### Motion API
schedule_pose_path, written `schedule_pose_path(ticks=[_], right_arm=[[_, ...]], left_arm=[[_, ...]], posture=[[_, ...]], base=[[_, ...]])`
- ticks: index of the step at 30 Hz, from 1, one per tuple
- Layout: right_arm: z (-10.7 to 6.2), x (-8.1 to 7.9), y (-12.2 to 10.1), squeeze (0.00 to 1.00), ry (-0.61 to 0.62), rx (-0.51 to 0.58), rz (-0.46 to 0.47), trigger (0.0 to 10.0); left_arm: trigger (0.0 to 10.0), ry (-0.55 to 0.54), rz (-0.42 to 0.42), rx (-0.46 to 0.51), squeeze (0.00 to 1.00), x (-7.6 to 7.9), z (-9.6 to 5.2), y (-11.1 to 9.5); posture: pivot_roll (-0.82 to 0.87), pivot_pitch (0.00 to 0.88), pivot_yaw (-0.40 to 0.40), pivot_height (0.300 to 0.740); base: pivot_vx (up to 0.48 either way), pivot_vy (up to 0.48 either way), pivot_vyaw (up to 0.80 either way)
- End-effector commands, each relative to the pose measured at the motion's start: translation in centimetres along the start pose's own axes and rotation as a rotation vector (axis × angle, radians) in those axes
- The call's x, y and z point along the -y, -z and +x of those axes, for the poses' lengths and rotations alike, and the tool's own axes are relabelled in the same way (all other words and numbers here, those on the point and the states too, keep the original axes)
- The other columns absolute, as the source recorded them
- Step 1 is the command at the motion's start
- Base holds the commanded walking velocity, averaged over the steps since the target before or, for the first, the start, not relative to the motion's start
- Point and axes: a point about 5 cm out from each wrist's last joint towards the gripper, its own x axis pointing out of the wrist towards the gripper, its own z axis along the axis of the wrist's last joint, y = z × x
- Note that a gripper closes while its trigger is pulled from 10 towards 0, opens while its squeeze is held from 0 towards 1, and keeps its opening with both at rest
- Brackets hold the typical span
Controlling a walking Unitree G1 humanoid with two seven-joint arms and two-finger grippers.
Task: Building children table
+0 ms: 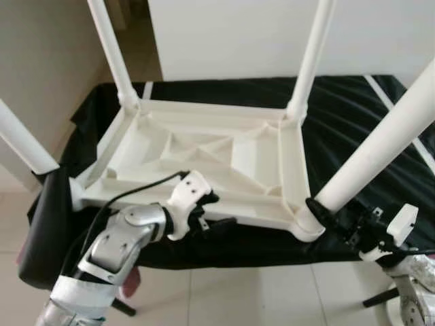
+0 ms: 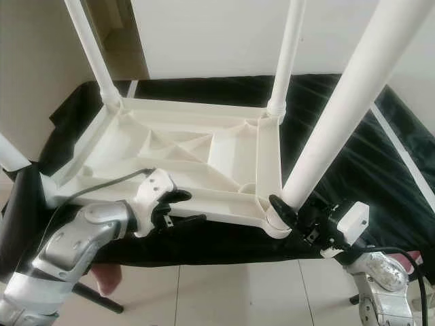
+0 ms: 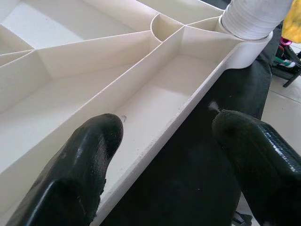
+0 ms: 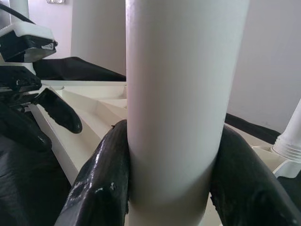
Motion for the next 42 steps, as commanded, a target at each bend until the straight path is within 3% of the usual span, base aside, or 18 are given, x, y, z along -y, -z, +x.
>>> schedule_pose_path(ticks=[1, 8, 21, 28, 34, 35, 42], right_arm=[[-3.0, -1.7, 6.1, 0.0, 0.041, -0.362, 0.212, 10.0], [-3.0, -1.4, 6.8, 0.0, 0.03, -0.448, 0.286, 10.0], [-2.8, -0.9, 6.8, 0.0, 0.007, -0.457, 0.258, 10.0], [-2.9, -0.7, 7.1, 0.0, -0.001, -0.522, 0.325, 10.0], [-2.9, -0.4, 6.7, 0.0, 0.025, -0.466, 0.35, 10.0], [-3.2, -0.5, 6.3, 0.0, 0.031, -0.407, 0.384, 10.0], [-4.3, -0.8, 5.6, 0.0, 0.033, -0.349, 0.401, 10.0]], left_arm=[[10.0, 0.026, 0.007, 0.0, 0.0, 0.0, -0.2, -0.3], [10.0, 0.028, 0.008, 0.015, 0.0, 0.3, 0.0, -0.6], [10.0, 0.026, 0.005, 0.024, 0.0, 0.4, 0.1, -0.7], [10.0, 0.025, 0.006, 0.029, 0.0, 0.4, 0.1, -0.8], [10.0, 0.025, 0.008, 0.029, 0.0, 0.4, 0.0, -0.8], [10.0, 0.024, 0.008, 0.03, 0.0, 0.4, 0.0, -0.8], [10.0, 0.023, 0.008, 0.029, 0.0, 0.4, -0.1, -0.8]], posture=[[0.01, 0.115, 0.088, 0.74], [0.0, 0.115, 0.077, 0.74], [0.0, 0.111, 0.07, 0.74], [0.0, 0.112, 0.07, 0.74], [0.0, 0.112, 0.071, 0.74], [0.0, 0.113, 0.071, 0.74], [0.0, 0.114, 0.073, 0.74]], base=[[0.0, 0.0, 0.0], [0.0, 0.0, 0.0], [0.0, 0.0, 0.0], [0.0, 0.0, 0.0], [0.0, 0.0, 0.0], [0.0, 0.0, 0.0], [0.0, 0.0, 0.0]])
